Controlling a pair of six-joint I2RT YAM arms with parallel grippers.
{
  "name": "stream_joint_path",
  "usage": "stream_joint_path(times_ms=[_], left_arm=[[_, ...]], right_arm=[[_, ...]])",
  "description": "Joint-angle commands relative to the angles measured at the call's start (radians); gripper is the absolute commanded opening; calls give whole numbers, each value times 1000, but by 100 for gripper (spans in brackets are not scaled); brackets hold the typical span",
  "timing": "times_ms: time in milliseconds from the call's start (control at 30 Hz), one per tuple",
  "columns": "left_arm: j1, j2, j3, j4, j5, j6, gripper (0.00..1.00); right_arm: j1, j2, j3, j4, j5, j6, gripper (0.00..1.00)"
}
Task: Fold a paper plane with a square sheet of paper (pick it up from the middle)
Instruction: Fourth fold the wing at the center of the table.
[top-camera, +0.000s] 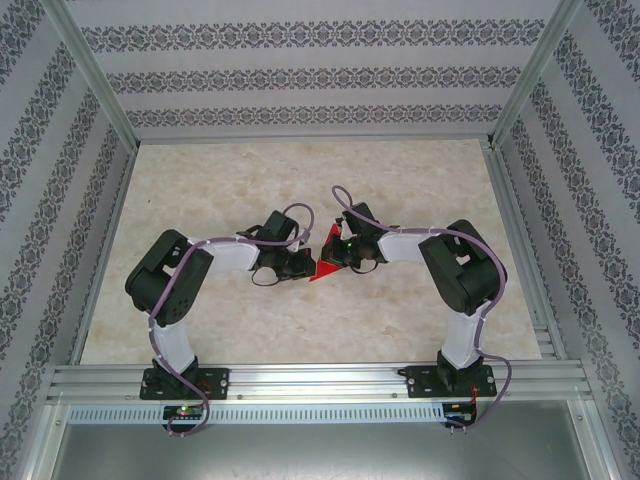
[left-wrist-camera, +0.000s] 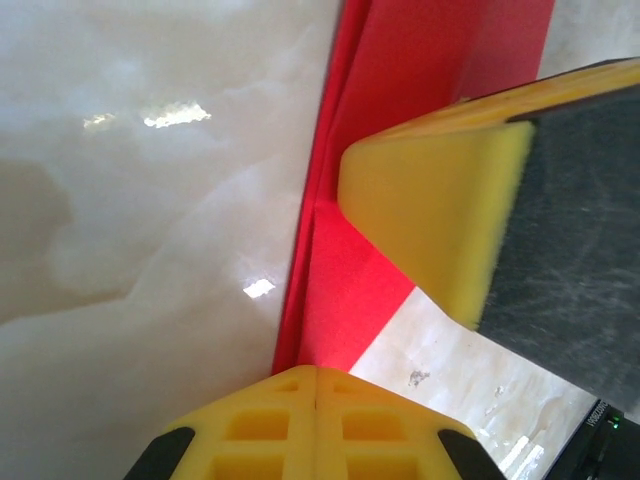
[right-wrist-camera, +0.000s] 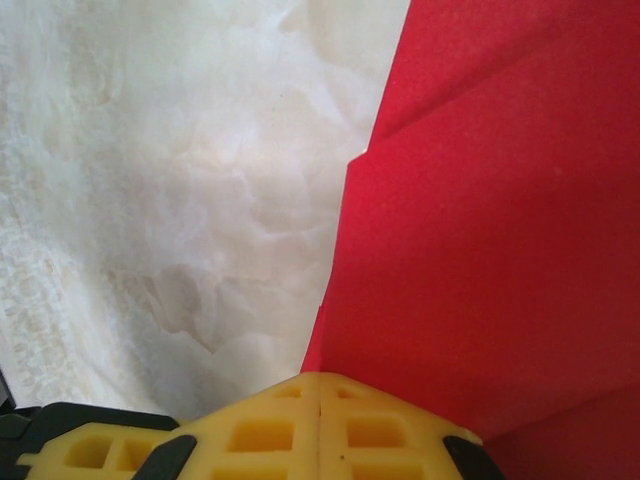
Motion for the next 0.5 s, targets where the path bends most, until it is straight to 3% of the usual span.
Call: stream_joint_path(times_ms=[0,333,467], left_arm=[[-5,-45,-12,39,-11,10,3],[-17,40,-16,0,17,21,1],[-16,45,-12,-50,-24,35,0]], right_arm=[[-13,-5,-26,-22,32,-12,4],[-8,-25,-18,8,5,3,4],[4,-57,-34,33,-2,15,4]])
